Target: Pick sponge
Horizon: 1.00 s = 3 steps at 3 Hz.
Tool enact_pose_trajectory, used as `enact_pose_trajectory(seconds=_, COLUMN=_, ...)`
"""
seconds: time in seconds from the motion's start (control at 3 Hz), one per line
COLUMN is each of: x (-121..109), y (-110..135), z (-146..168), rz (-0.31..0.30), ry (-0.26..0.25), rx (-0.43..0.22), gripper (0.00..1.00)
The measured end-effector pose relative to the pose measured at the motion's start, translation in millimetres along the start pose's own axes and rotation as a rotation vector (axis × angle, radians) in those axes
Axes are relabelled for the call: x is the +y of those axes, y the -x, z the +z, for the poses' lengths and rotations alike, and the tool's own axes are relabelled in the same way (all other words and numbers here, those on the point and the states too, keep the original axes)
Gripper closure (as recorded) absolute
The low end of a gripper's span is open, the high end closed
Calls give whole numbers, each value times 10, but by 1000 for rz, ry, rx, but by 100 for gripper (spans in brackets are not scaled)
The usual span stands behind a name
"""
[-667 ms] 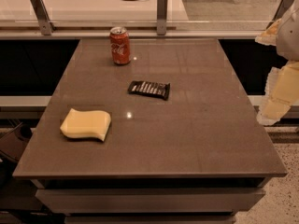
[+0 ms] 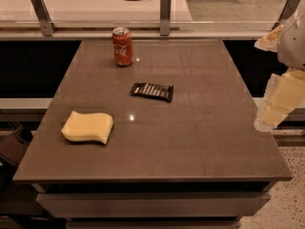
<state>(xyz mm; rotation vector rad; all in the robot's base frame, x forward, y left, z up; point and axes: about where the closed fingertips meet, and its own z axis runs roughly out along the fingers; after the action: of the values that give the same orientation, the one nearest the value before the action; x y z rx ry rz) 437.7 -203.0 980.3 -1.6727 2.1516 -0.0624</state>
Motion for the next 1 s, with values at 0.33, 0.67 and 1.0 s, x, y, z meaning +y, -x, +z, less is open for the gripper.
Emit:
enact_pose_trajectory(seconds=0.33, x=202, y=270, z=318, rz=1, ry=39, rx=-163, gripper=0)
enact_pose_trajectory(seconds=0.67, x=441, y=624, z=600, rz=-7, ry=78, rx=-318, gripper=0)
enact_pose_trajectory(seconds=1.0, x=634, y=999, z=920, rz=-14, ry=141, rx=-448, gripper=0)
